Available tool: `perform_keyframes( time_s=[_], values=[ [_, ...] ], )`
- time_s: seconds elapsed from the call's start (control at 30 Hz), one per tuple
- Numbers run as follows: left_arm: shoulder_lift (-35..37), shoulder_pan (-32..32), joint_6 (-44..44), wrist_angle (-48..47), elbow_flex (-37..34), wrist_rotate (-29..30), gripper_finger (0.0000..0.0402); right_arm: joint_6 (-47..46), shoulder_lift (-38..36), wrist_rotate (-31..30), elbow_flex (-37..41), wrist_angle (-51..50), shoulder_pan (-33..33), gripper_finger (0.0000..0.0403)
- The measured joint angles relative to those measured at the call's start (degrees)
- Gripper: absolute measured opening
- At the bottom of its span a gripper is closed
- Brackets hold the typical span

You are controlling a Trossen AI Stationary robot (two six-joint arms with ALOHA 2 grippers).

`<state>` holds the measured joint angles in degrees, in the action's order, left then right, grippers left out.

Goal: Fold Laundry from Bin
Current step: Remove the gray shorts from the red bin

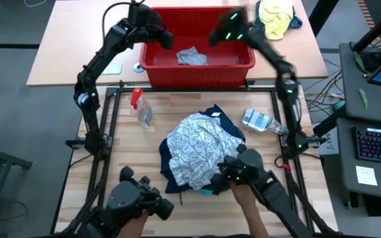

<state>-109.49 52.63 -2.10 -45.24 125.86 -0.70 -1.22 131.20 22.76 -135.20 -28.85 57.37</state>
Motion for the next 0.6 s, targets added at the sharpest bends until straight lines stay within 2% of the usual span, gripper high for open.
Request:
perform_keyframes(
  time_s=[0.07, 0.17, 0.27, 0.37, 0.53, 0.6],
  values=[
    [-1.4, -0.2, -1.2, 2.9, 0.0, -0.9, 0.0036, -1.2, 2.4, -1.9, 0.6, -3.9, 0.0, 0.0008],
    [-3.9, -0.6, -3.8, 6.0, 0.0, -1.9, 0.0036, -3.7, 11.5, -2.1, 0.9, -6.5, 0.1, 0.0008],
    [-6.7, -0.9, -4.5, 8.4, 0.0, -2.0, 0.0036, -2.8, 13.7, -3.0, 0.8, -9.4, 0.7, 0.0009],
    [-9.6, -1.1, -4.7, 10.2, 0.0, -2.0, 0.0036, -2.3, 10.9, -3.5, 0.5, -12.5, 0.8, 0.0009],
    [-13.4, -1.0, -4.7, 12.1, 0.0, -2.9, 0.0036, -3.2, -1.1, -2.9, 0.4, -16.2, 0.4, 0.0009],
    [-14.7, -1.0, -4.9, 11.7, 0.0, -3.0, 0.0036, -3.2, -2.6, -2.6, -0.2, -15.3, 0.5, 0.0009]
  ],
)
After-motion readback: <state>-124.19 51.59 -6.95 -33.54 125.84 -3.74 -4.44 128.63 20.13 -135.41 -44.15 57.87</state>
